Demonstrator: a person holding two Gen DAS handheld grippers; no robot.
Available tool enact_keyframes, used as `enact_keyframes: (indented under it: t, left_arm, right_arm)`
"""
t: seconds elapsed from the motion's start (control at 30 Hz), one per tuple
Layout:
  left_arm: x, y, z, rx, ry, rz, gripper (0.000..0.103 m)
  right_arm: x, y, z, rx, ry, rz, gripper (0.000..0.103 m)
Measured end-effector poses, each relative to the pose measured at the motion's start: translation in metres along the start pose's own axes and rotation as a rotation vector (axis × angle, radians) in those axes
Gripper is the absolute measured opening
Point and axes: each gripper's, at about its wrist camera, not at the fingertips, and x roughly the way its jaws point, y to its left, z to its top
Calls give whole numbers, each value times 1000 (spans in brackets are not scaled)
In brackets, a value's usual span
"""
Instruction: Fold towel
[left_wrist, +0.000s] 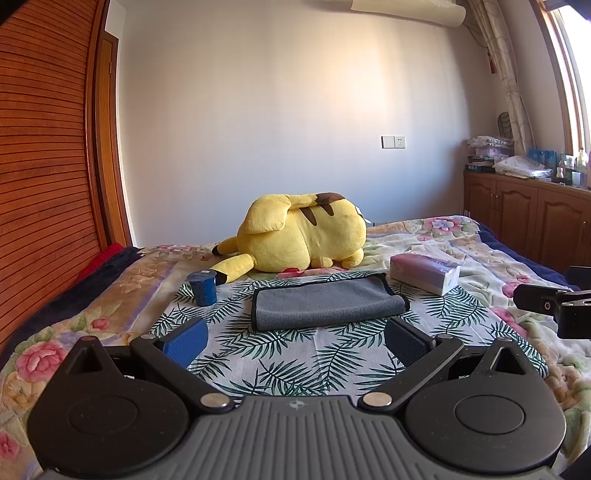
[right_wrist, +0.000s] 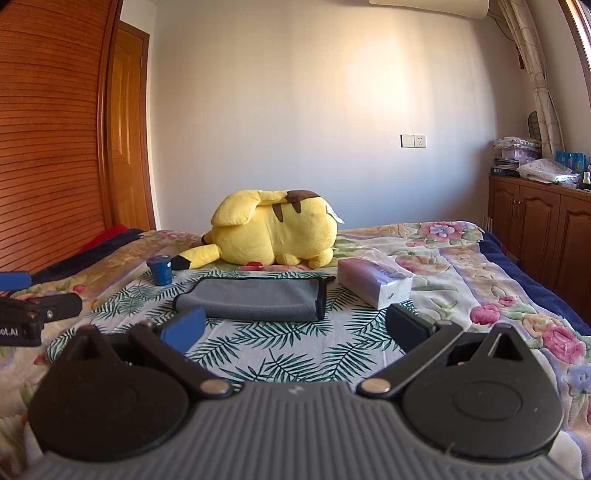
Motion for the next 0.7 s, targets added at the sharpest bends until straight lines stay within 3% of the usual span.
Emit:
enact_keyframes:
  t: [0.7]
  left_arm:
    - [0, -1, 0, 0, 1, 1, 103]
  right_arm:
    - [0, 0, 0, -1, -1, -1, 103]
